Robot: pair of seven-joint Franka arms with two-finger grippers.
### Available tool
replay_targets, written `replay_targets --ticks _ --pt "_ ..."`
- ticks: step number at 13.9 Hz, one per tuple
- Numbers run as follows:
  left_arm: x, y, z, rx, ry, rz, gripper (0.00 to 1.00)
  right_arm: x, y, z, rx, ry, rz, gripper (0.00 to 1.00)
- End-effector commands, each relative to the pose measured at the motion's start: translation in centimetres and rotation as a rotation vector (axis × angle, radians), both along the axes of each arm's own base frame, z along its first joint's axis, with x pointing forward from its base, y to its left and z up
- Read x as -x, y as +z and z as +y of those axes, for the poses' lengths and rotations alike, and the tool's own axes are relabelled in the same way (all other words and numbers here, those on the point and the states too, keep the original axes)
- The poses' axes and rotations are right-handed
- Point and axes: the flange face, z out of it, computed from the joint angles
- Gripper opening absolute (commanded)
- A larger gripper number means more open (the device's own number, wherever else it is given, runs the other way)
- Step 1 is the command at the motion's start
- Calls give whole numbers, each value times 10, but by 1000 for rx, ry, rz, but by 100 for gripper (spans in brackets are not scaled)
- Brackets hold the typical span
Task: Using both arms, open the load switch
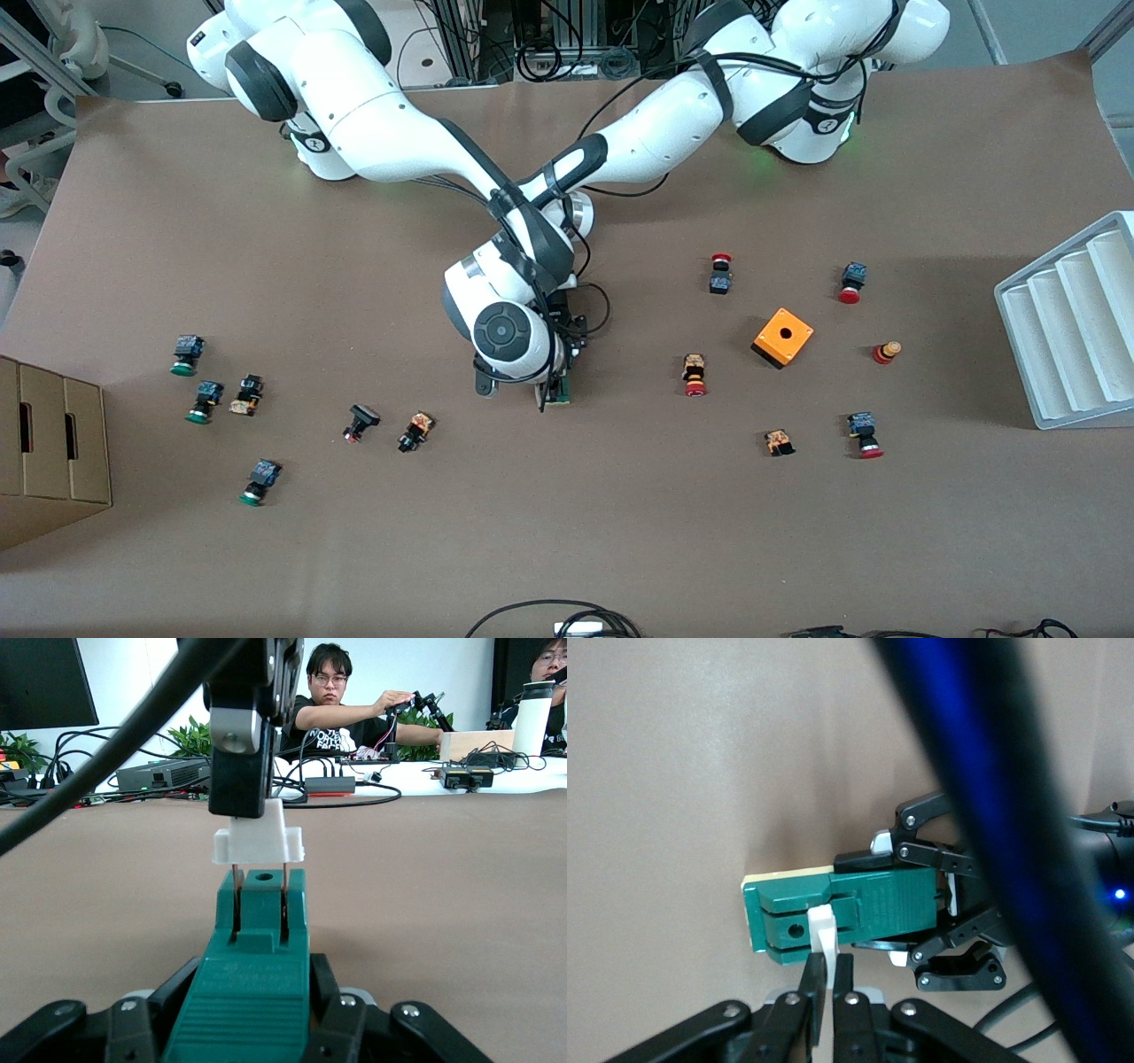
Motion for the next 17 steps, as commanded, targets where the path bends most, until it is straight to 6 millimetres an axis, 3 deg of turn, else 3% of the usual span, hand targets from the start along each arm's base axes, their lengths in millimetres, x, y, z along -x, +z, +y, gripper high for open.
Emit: replay_targets --ticks 1,4,17 --pt "-3 1 -8 -2 -21 -11 51 22 -18 9 5 3 55 13" --pt "-3 1 -8 -4 -22 -11 51 23 -15 10 4 2 54 29" --pt "-3 1 -8 -3 -21 -9 51 26 1 10 5 7 74 28"
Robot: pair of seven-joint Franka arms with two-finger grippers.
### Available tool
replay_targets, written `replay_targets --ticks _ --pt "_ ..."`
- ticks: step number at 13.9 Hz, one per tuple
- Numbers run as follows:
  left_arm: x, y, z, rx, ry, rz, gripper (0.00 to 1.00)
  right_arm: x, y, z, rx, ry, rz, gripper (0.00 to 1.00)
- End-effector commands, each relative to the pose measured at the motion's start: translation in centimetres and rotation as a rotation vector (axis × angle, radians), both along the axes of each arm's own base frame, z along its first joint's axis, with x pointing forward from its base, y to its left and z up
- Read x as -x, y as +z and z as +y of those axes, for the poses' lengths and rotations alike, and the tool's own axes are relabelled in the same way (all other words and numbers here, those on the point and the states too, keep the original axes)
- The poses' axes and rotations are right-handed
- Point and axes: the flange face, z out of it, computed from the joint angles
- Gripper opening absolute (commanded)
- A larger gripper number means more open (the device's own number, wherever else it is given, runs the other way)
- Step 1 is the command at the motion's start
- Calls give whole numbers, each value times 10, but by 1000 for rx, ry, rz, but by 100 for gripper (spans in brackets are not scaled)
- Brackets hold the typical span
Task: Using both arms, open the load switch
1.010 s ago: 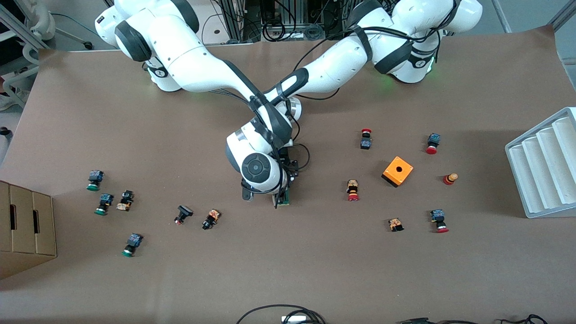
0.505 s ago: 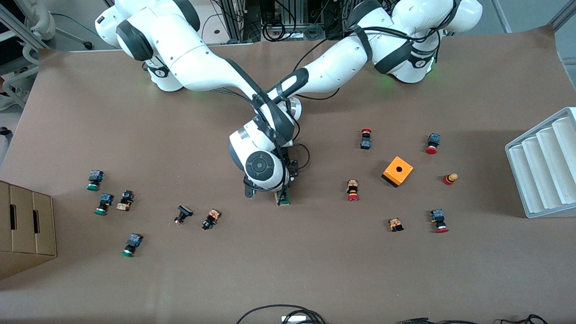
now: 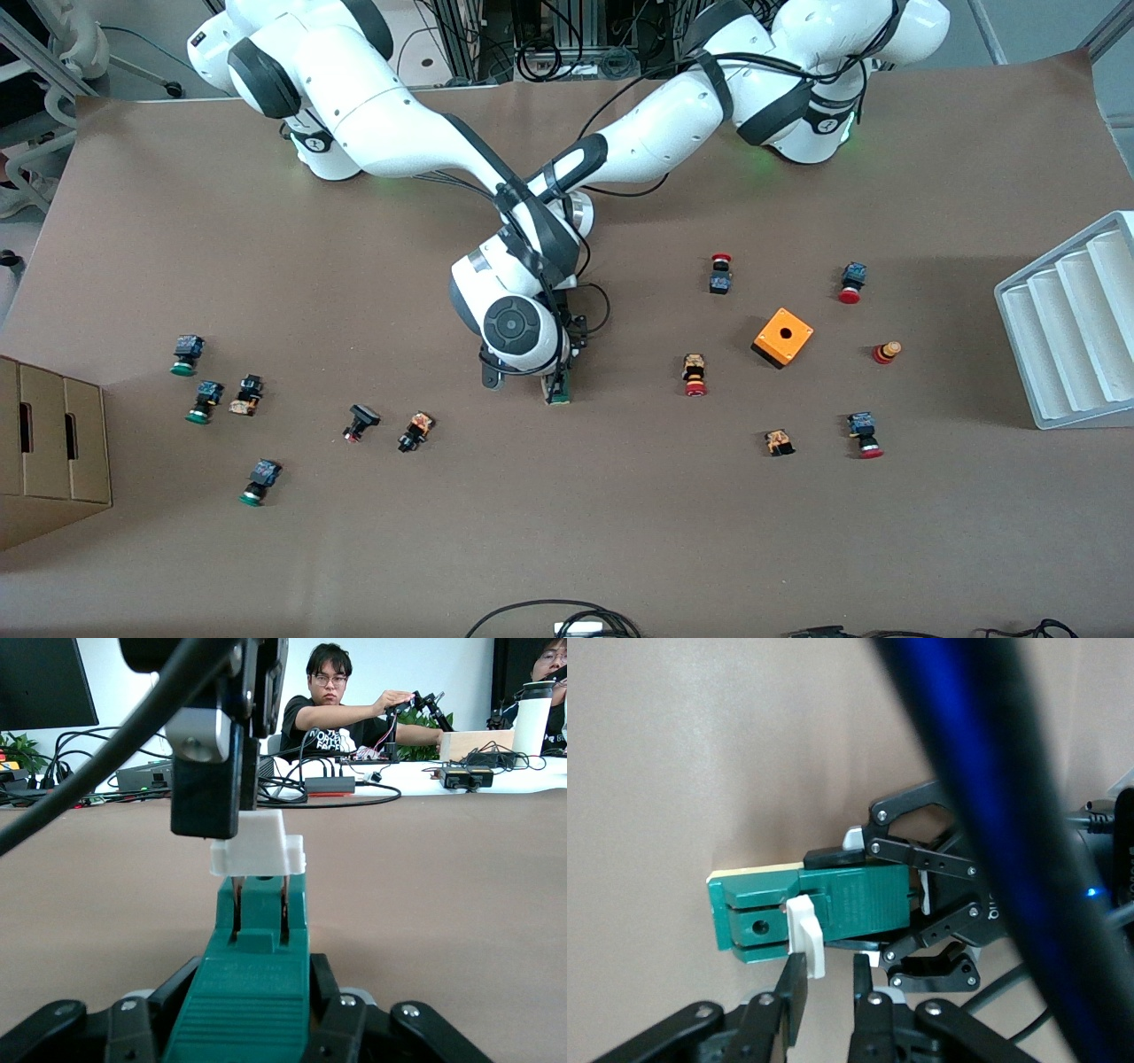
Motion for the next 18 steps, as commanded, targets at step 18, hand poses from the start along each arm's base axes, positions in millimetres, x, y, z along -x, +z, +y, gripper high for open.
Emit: replay_targets --ticks 18 --pt "-3 0 -7 -3 -22 -7 51 28 -5 7 20 13 93 28"
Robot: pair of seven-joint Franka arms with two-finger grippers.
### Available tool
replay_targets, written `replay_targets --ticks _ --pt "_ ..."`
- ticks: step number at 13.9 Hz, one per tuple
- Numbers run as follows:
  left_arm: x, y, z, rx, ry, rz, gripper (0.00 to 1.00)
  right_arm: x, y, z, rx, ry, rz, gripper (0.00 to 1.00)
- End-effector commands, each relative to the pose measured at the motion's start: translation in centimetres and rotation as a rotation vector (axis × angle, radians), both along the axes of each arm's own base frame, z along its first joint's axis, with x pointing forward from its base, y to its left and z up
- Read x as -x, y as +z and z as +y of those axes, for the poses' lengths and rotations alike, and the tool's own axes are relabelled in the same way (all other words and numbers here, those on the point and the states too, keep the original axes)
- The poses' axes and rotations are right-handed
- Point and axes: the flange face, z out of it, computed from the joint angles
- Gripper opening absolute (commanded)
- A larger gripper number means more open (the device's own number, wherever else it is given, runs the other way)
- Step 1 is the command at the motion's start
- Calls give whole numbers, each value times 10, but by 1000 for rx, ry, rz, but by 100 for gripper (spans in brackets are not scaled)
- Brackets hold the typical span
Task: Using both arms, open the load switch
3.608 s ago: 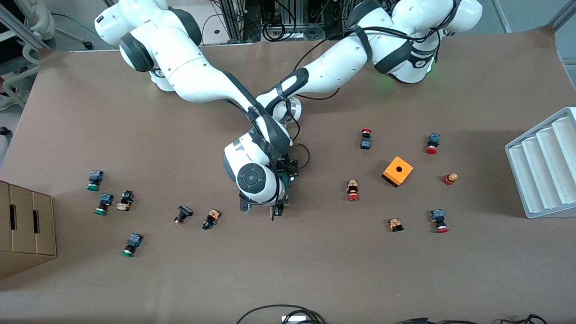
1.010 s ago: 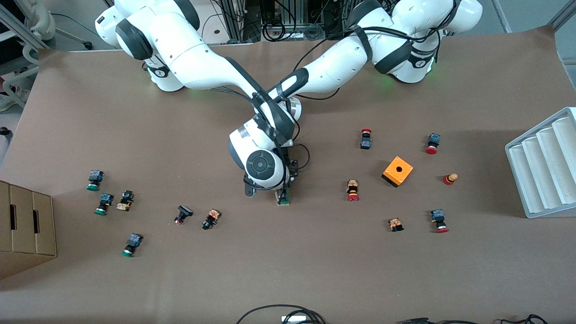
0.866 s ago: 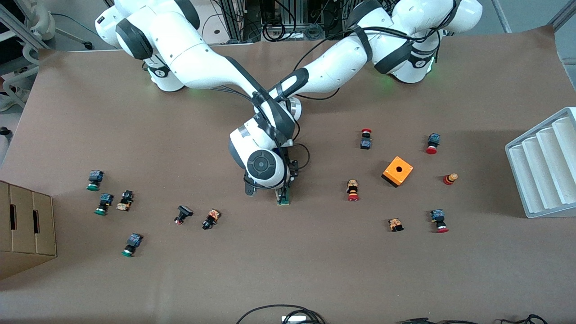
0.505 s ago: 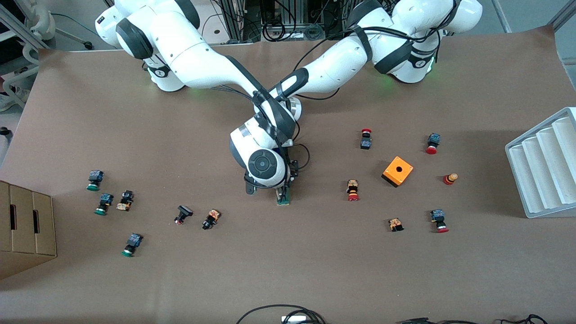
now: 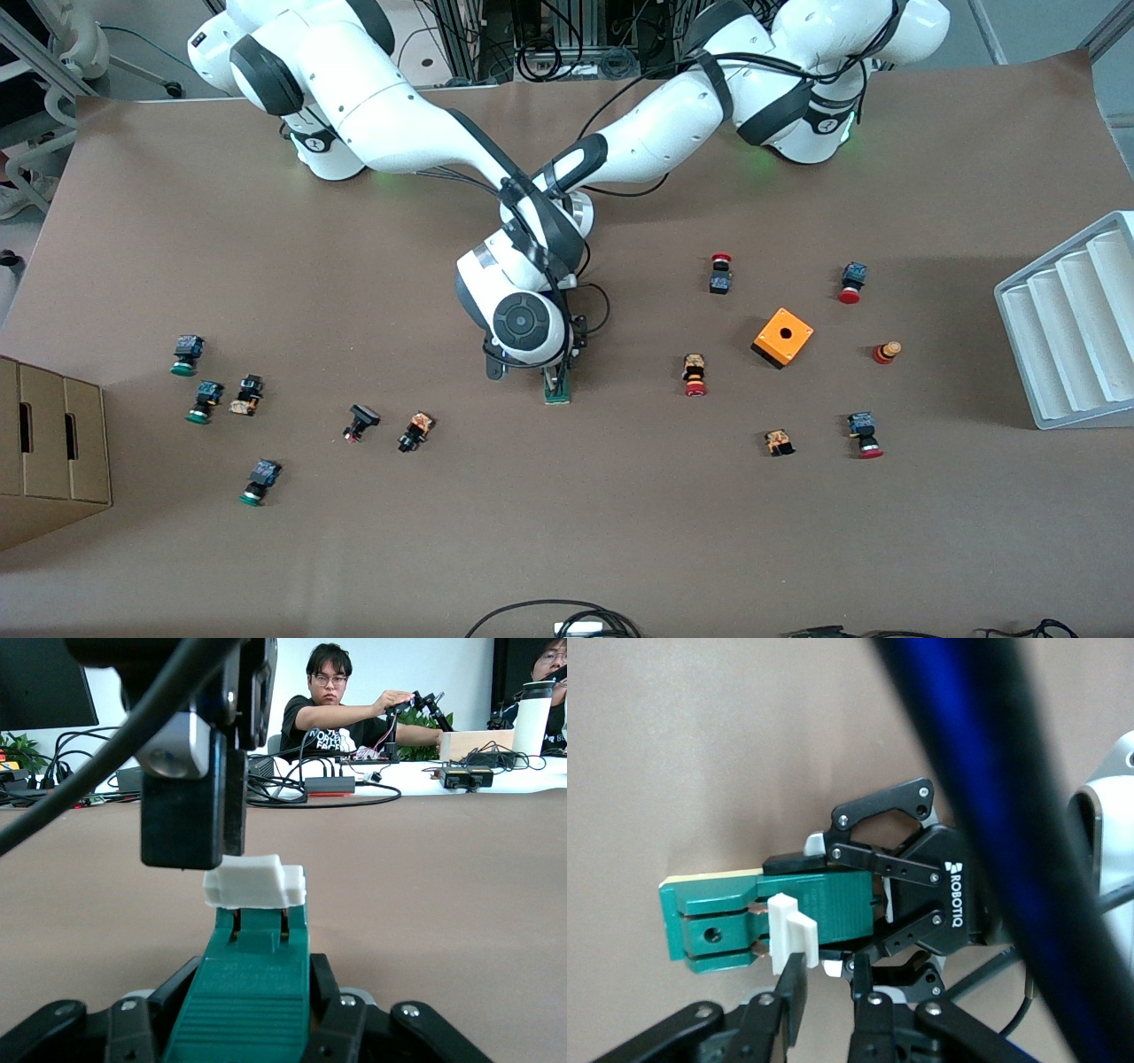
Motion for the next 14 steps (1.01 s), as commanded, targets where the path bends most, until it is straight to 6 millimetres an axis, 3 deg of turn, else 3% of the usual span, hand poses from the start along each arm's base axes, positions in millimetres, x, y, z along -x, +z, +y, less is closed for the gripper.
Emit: replay_targets --ticks 1,14 --pt "-3 0 -7 -3 -22 -8 51 13 -1 1 -4 -13 48 28" --pt "-1 -1 -8 -4 -25 -4 51 14 -21 0 18 -1 34 28"
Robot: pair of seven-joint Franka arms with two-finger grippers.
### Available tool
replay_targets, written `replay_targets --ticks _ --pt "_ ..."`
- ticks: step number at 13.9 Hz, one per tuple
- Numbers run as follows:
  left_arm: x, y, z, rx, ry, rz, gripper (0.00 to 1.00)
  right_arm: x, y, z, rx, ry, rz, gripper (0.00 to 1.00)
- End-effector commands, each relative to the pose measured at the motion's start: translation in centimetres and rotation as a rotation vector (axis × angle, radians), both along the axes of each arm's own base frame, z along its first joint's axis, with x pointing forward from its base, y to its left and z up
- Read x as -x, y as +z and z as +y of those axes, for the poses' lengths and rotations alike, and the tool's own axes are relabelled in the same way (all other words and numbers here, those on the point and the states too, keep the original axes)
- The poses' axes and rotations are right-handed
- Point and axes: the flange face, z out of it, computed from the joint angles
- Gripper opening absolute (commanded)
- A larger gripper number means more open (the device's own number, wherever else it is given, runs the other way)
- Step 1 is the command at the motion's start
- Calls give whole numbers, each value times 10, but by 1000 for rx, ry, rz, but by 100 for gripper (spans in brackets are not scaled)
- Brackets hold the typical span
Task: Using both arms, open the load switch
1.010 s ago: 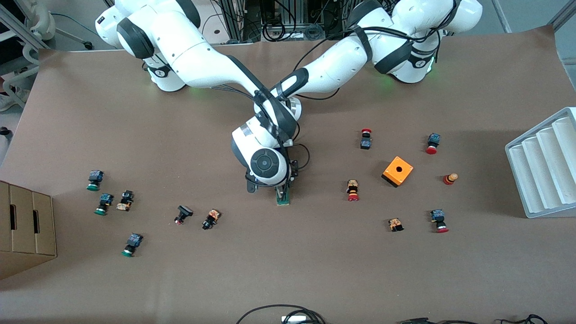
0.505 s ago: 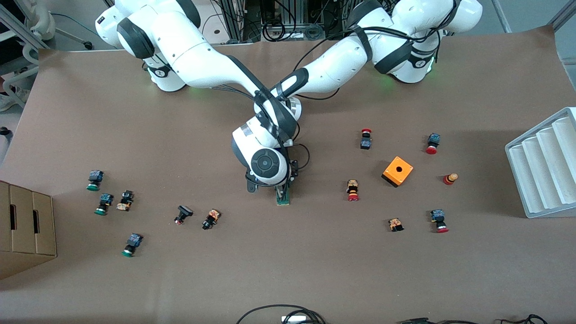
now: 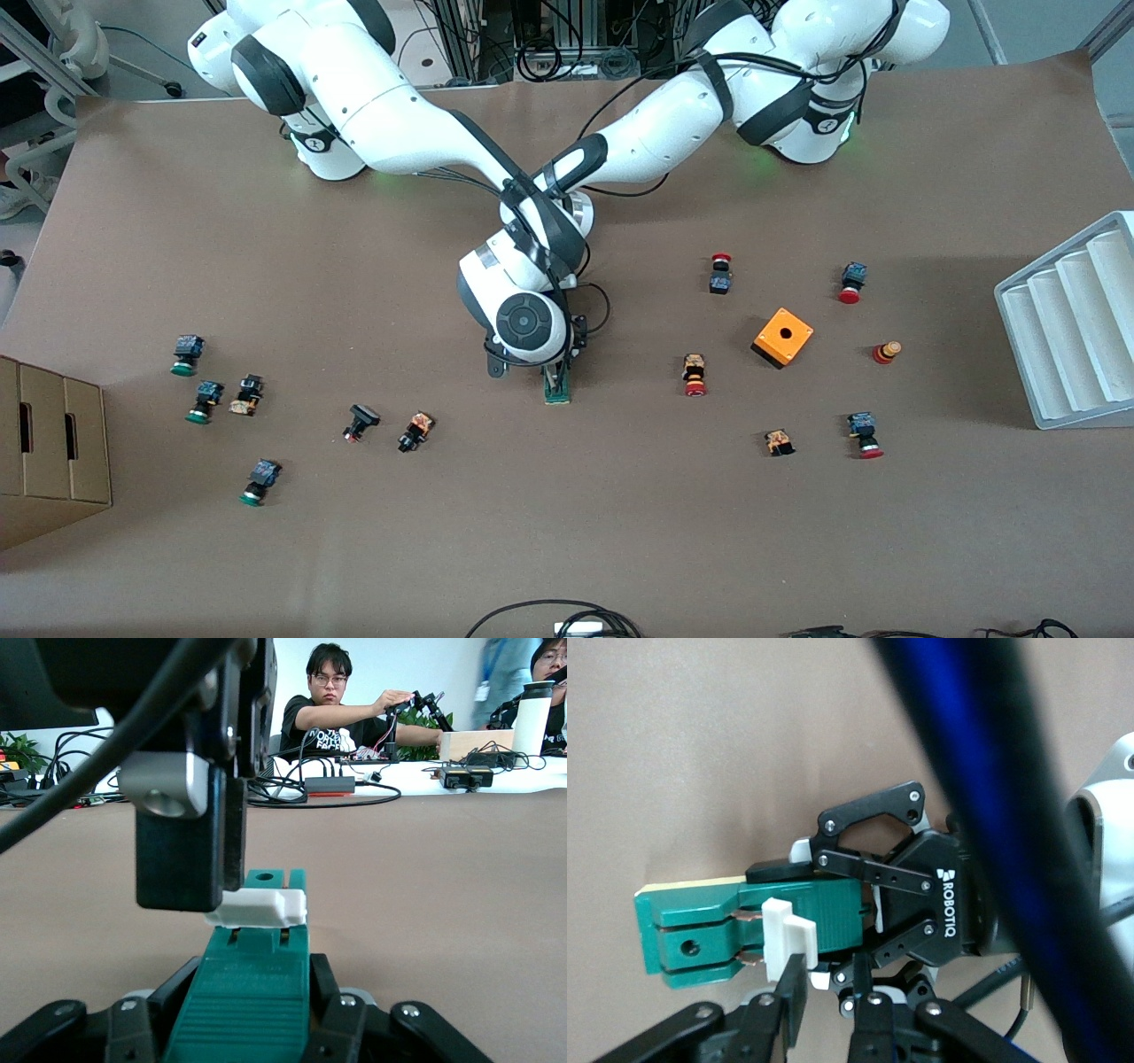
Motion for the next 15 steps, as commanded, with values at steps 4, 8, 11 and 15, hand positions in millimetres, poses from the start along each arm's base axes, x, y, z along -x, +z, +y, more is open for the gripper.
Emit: replay_targets --ticks 4,8,11,15 --pt "0 -2 -7 -4 -26 -2 51 8 -15 1 11 -3 13 28" --pt "0 -2 -7 -4 -26 -2 51 9 -24 1 16 -2 13 28" --pt "0 -2 -7 -4 -26 -1 51 8 -27 1 22 0 3 28" --pt "0 -2 -7 -5 -28 -2 51 7 -28 1 21 0 1 28"
